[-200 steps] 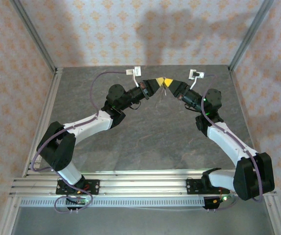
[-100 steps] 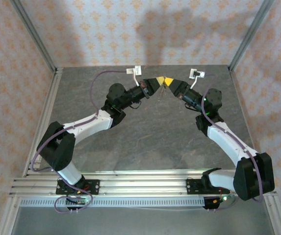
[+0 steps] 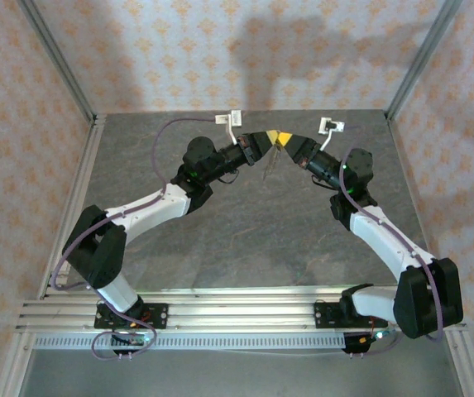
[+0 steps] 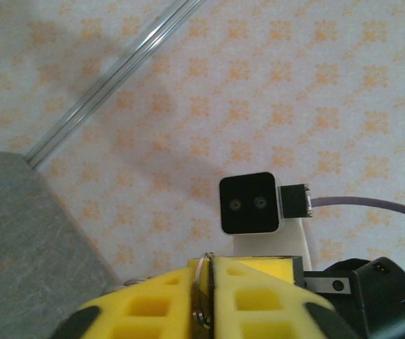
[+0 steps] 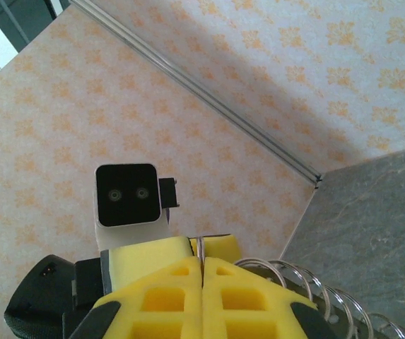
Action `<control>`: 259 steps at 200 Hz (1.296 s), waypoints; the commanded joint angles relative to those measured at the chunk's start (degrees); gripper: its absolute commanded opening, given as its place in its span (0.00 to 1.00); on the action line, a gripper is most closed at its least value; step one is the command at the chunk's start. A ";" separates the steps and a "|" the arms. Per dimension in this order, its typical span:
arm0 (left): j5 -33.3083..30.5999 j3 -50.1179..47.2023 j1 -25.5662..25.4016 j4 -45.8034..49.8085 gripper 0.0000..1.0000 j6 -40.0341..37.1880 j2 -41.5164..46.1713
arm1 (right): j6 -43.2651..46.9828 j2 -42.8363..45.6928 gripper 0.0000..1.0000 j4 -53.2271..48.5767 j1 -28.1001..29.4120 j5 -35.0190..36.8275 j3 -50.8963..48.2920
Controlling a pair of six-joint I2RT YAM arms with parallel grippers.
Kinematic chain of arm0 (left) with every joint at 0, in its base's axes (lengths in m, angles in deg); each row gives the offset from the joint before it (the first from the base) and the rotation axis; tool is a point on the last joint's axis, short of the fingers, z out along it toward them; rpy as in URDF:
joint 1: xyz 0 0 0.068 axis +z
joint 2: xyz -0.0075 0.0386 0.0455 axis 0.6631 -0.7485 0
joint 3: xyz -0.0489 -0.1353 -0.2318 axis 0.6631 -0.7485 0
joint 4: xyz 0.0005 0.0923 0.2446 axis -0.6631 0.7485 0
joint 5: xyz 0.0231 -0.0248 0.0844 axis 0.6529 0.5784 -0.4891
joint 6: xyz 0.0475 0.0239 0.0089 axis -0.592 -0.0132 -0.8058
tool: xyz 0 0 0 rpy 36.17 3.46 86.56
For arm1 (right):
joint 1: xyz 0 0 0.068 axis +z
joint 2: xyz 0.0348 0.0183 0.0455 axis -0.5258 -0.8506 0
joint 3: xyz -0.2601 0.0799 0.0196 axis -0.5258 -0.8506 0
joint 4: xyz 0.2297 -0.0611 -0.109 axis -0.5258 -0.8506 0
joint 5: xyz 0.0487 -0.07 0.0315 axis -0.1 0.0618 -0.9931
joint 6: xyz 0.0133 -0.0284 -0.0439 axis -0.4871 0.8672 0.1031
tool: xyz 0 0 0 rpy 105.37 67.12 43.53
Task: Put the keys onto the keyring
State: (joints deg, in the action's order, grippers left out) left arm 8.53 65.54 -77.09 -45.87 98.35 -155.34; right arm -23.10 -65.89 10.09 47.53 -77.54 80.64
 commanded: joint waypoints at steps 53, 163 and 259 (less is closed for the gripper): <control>-0.18 -0.09 2.00 3.06 0.38 -2.11 4.78 | 2.96 -0.11 0.00 -1.39 0.38 -4.31 2.54; 19.29 8.65 11.22 23.68 0.54 -12.18 3.10 | 7.06 -3.53 0.00 -6.56 -2.03 -13.83 6.41; 32.85 22.44 12.36 37.14 0.47 -18.72 -6.12 | 9.31 -6.08 0.00 -9.21 -3.11 -18.99 9.30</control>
State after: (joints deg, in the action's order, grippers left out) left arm 36.77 85.65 -64.41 -11.01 81.22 -160.32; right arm -15.32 -71.59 -1.08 44.78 -94.39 87.44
